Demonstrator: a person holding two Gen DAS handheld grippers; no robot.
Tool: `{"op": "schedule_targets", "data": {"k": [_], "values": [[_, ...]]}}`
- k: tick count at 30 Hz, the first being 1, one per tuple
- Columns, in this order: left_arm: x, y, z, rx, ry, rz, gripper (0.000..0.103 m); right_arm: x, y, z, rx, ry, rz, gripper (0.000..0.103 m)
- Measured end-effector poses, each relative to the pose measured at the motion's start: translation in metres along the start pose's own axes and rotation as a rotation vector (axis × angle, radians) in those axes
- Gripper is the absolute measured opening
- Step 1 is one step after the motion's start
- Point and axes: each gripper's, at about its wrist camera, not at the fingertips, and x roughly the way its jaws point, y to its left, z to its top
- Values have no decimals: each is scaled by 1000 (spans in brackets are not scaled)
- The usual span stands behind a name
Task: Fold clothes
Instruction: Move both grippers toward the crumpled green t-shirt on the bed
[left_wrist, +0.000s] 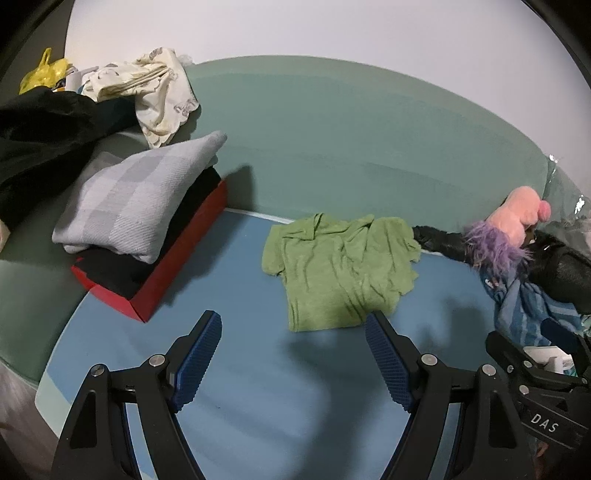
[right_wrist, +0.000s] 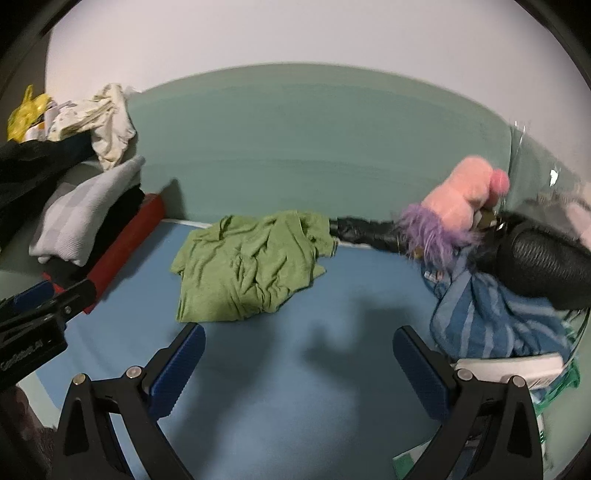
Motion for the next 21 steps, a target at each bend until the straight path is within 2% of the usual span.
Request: {"op": "schedule_targets", "data": {"k": [3, 4, 6, 8, 12, 21], "values": [[4, 2, 1, -15, 7, -3, 80, -2, -1, 5, -39, -5, 4, 103], [5, 9, -1, -36, -1, -26, 80, -2, -1, 4, -48, 0, 5, 103], [13, 4, 0, -17, 3, 19, 80, -2, -3, 1, -67, 8, 5, 103], [17, 7, -2, -6, -2, 29, 80, -2, -4, -1, -85, 17, 5, 103], [14, 8, -5, -4, -20, 30, 80, 37, 13, -6, -75, 98, -7, 103], [12, 3, -6, -4, -15, 37, 80, 46, 18, -10, -57, 158, 13, 103]]}}
